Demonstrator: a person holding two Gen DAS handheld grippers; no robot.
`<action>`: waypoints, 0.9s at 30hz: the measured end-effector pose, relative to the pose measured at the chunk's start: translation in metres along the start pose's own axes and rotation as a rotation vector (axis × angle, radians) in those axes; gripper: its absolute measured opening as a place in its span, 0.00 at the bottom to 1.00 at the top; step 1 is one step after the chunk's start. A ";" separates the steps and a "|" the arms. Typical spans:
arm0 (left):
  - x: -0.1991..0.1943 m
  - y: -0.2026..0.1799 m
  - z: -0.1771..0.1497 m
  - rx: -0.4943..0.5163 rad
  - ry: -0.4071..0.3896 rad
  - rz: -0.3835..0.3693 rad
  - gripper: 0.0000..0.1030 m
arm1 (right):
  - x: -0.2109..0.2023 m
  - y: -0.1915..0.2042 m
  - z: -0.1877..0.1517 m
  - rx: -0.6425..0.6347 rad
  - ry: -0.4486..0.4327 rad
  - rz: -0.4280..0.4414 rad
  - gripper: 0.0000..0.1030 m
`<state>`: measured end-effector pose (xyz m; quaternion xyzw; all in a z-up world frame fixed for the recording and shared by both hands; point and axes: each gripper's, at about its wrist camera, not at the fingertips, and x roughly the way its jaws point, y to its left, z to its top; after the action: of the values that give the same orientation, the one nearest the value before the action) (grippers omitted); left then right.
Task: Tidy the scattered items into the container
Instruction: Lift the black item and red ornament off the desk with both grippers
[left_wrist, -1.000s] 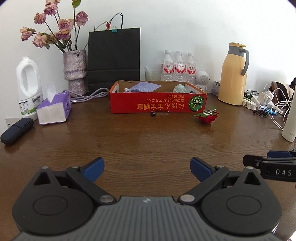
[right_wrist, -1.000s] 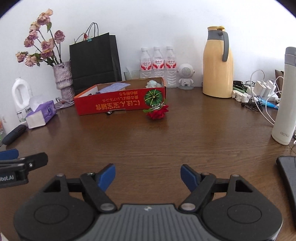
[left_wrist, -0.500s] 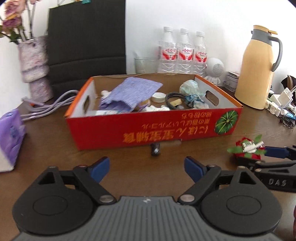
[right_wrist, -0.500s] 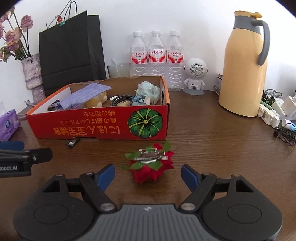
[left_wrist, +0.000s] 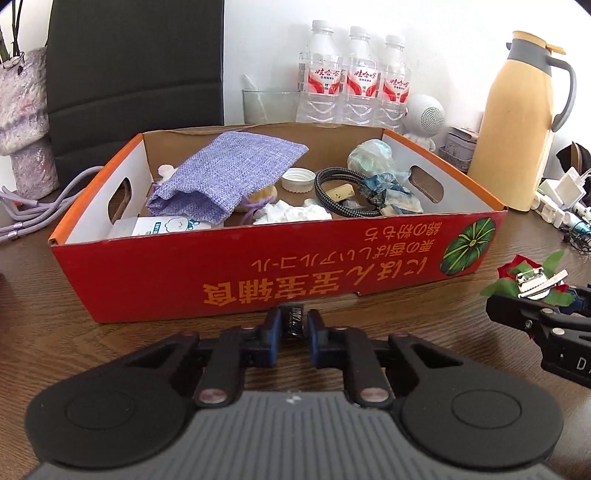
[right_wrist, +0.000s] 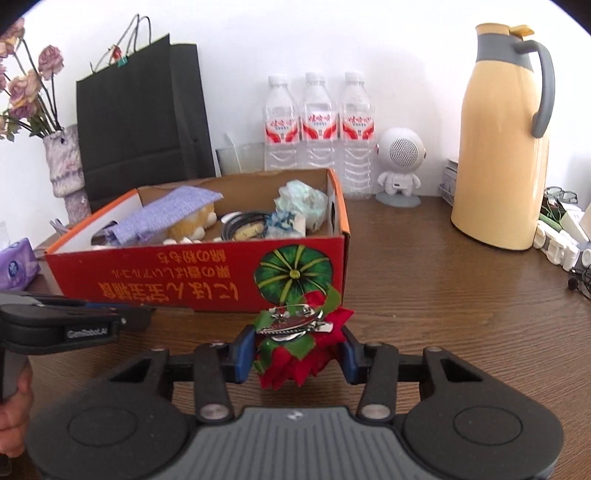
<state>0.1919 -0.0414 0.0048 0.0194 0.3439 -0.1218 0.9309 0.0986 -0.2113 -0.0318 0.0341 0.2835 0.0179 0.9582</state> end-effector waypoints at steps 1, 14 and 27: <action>-0.003 0.000 -0.001 -0.006 0.000 0.003 0.15 | -0.001 0.001 0.000 -0.004 -0.005 0.002 0.43; -0.158 -0.028 -0.071 -0.054 -0.216 0.096 0.15 | -0.093 0.035 -0.035 0.008 -0.043 0.103 0.41; -0.259 -0.050 -0.127 -0.026 -0.334 0.084 0.15 | -0.186 0.049 -0.071 0.002 -0.103 0.106 0.42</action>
<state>-0.0911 -0.0191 0.0773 0.0011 0.1848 -0.0800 0.9795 -0.0971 -0.1684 0.0133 0.0510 0.2319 0.0665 0.9691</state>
